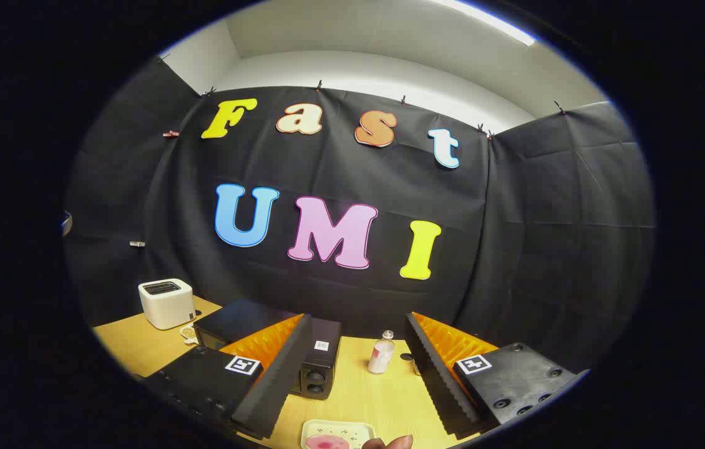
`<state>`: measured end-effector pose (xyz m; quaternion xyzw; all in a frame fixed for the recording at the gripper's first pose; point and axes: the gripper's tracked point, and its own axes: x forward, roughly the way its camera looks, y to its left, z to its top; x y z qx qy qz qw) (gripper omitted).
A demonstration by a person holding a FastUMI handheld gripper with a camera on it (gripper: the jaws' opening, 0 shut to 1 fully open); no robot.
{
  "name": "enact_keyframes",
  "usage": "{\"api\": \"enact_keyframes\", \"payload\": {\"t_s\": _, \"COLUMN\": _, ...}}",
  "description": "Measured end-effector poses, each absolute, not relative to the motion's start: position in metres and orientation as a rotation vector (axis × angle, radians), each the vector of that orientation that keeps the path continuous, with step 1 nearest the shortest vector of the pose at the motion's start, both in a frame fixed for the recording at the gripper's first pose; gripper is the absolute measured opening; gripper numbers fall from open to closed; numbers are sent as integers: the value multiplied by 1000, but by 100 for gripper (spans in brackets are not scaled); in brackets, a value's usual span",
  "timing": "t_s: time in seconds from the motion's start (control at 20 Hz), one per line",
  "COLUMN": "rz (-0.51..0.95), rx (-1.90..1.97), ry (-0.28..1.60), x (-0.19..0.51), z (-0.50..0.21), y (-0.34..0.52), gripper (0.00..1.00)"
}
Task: Open the toaster oven, put the food inside, and close the toaster oven door.
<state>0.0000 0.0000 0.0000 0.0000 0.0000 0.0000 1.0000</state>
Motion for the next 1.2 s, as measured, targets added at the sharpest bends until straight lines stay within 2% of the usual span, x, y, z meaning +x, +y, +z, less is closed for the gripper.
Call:
{"api": "enact_keyframes", "payload": {"t_s": 0.75, "rz": 51, "rx": 36, "ry": 75, "x": -7, "z": -21, "y": 14, "gripper": 98}}
{"api": "enact_keyframes", "payload": {"t_s": 0.9, "rz": 97, "rx": 53, "ry": 172, "x": -11, "z": -51, "y": 17, "gripper": 98}}
{"api": "enact_keyframes", "payload": {"t_s": 1.2, "rz": 209, "rx": 114, "ry": 487, "x": -29, "z": -142, "y": 23, "gripper": 98}}
